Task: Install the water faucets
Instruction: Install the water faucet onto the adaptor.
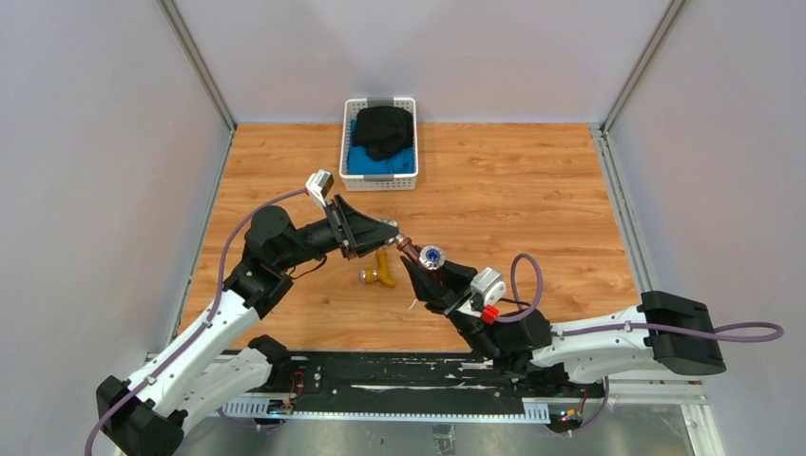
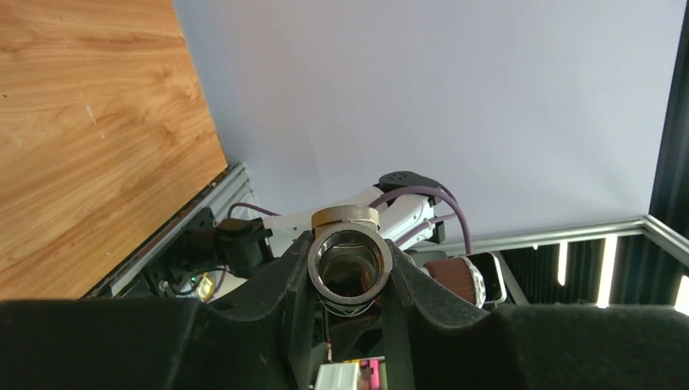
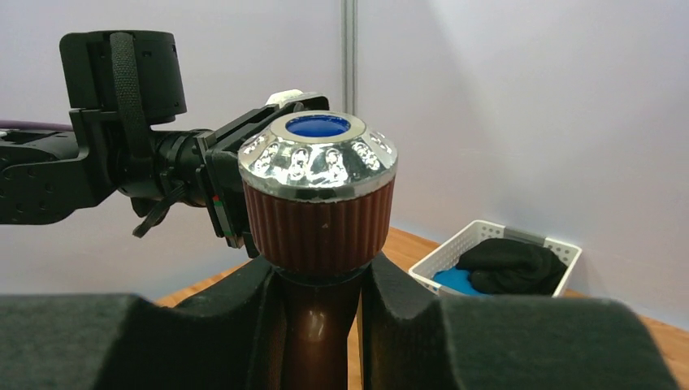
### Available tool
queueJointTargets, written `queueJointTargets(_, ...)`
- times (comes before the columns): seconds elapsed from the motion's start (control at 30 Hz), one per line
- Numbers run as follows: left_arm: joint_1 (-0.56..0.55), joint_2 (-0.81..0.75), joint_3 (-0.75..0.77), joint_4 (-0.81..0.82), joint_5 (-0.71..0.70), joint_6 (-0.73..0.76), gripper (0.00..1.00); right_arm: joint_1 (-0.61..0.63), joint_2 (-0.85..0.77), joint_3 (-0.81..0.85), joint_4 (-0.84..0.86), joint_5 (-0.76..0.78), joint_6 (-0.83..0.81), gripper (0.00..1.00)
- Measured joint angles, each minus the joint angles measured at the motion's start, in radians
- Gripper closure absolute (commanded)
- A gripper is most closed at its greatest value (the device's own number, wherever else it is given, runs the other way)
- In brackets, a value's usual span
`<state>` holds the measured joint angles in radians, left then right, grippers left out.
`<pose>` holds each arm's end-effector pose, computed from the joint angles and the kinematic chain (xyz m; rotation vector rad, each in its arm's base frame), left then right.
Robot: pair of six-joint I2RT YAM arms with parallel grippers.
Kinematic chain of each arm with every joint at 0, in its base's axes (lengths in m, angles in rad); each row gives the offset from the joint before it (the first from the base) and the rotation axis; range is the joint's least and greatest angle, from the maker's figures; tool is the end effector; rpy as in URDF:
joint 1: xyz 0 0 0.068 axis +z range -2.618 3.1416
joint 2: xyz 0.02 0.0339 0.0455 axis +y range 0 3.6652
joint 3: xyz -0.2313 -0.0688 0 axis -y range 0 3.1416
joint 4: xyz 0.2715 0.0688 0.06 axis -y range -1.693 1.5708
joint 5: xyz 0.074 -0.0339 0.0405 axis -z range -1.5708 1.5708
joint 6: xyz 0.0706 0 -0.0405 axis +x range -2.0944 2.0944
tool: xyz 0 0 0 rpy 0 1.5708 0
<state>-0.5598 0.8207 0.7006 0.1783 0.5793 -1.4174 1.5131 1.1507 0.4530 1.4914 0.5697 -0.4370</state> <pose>0.2099 -0.1771 0.3175 -0.2337 1.8935 -1.9088 0.0533 0.2632 0.2914 -0.3304 0.8937 0.7753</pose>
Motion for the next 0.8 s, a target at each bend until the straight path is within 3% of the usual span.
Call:
queueJointTargets(0.23,0.000,-0.022,-0.002,0.002,-0.024,-0.001,1.00,-0.004,0.017,0.000,0.008,-0.001,0.058,1.00)
queueJointTargets(0.4,0.000,-0.024,-0.008,0.011,-0.034,-0.008,1.00,-0.004,-0.005,0.000,-0.050,0.003,-0.044,1.00)
queueJointTargets(0.53,0.000,-0.024,-0.011,0.006,-0.037,-0.011,1.00,-0.004,-0.045,-0.002,-0.132,0.008,-0.254,1.00)
queueJointTargets(0.8,0.000,-0.006,0.017,-0.096,-0.039,0.019,1.00,0.011,-0.132,-0.018,-0.356,-0.025,-0.843,1.00)
